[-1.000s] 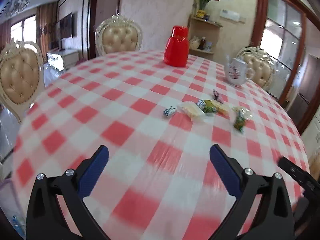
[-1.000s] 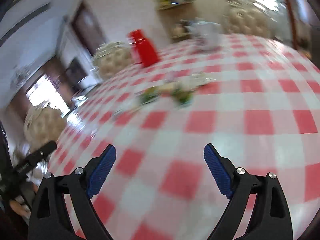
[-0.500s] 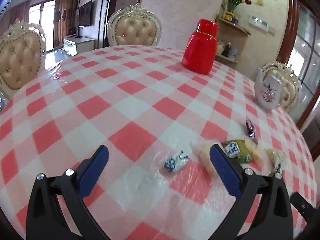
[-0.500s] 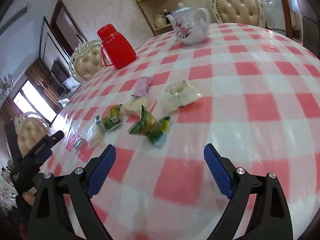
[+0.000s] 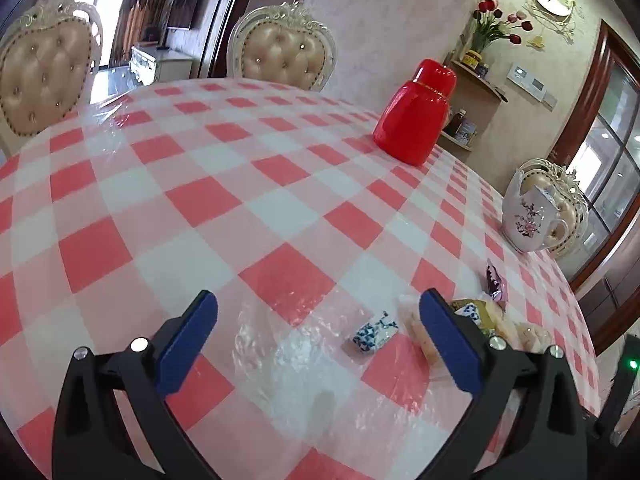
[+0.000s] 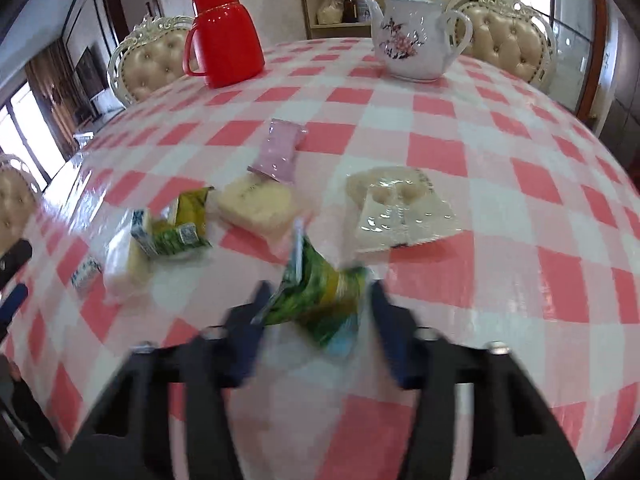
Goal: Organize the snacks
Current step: 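Grasp the small blue-and-white candy with the left gripper while the right gripper grasps the green pea snack packet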
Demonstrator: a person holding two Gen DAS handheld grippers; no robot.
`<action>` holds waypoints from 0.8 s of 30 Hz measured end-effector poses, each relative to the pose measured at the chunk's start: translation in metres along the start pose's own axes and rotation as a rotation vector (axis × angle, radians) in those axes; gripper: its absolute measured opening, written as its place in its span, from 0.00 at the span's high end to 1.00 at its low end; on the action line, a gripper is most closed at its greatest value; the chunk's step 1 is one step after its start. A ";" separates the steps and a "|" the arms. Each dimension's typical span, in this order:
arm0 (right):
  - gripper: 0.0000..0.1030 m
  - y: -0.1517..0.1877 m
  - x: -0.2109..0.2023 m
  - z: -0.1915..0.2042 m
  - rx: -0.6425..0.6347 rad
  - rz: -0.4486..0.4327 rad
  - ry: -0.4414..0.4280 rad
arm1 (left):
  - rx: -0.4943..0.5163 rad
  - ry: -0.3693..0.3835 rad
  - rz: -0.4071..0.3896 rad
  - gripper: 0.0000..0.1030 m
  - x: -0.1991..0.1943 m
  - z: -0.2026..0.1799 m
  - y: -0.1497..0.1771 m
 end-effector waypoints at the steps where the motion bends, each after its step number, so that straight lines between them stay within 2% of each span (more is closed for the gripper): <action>1: 0.68 0.002 -0.004 -0.005 0.010 -0.009 -0.007 | 0.004 0.002 0.007 0.02 0.001 0.000 0.000; 8: 0.69 0.004 -0.040 -0.016 0.044 -0.065 -0.102 | 0.078 0.018 0.052 0.02 0.012 -0.010 0.002; 11: 0.69 0.002 -0.049 -0.017 0.059 -0.080 -0.138 | 0.183 0.007 0.104 0.02 0.022 -0.028 0.006; 14: 0.69 0.002 -0.052 -0.017 0.071 -0.077 -0.175 | 0.280 -0.084 0.112 0.02 0.032 -0.045 0.008; 18: 0.68 0.000 -0.055 -0.022 0.092 -0.078 -0.196 | 0.308 -0.138 0.191 0.04 0.061 -0.055 0.012; 19: 0.68 0.000 -0.056 -0.023 0.094 -0.080 -0.196 | 0.324 -0.135 0.212 0.08 0.065 -0.058 0.012; 20: 0.68 -0.001 -0.057 -0.025 0.095 -0.083 -0.194 | 0.354 -0.128 0.233 0.19 0.070 -0.061 0.014; 22: 0.68 -0.002 -0.059 -0.026 0.093 -0.089 -0.189 | 0.390 -0.124 0.257 0.26 0.075 -0.062 0.016; 24: 0.68 -0.002 -0.061 -0.026 0.093 -0.095 -0.185 | 0.442 -0.086 0.252 0.58 0.071 -0.065 0.019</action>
Point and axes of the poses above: each gripper's, at about its wrist camera, not at the fingertips, and x roughly the way its jaws point, z to its left, y to its underside, the point moved 2 cm from there along x, roughly the way its jaws point, and after that the axes turned 3 degrees about y, right-handed, at the moved point
